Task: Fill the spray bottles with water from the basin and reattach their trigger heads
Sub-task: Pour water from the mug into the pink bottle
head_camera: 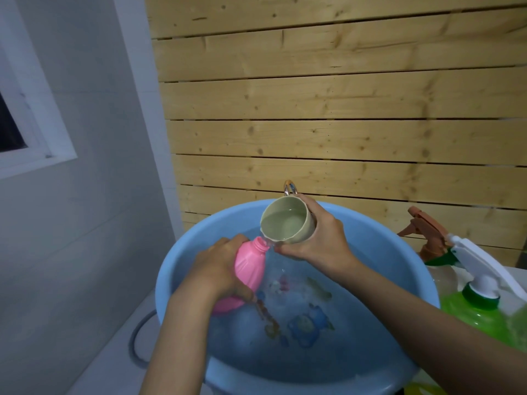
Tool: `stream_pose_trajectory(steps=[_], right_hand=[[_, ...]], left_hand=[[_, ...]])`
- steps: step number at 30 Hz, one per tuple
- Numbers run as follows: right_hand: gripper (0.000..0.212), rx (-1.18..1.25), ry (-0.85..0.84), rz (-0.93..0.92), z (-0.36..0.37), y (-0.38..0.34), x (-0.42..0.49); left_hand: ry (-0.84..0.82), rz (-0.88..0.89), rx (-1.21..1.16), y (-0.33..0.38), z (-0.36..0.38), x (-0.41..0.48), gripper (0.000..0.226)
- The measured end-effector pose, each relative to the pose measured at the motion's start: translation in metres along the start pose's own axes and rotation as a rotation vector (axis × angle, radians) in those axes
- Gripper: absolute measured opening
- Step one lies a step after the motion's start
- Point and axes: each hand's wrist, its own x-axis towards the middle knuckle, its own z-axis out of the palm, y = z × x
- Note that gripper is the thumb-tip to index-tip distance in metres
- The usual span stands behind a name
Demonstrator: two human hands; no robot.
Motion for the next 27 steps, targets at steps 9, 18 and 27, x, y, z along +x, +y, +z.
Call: stream_pose_trajectory(steps=[9,18,27], right_hand=[[0.086,-0.055,-0.013,-0.018,-0.0008,0.0003,0.0002],[0.089,-0.064,0.001,-0.026,0.0007,0.0014,0.0005],[0.092,-0.087,0.009,-0.046,0.0015,0.0023,0.0007]], left_hand=[[-0.003,0.007,0.027,-0.0006,0.0008,0.0008,0.087],[-0.011,0.005,0.021,-0.0027,0.0019,0.0016,0.088],[-0.010,0.010,0.010,-0.0033,0.0026,0.0023,0.087]])
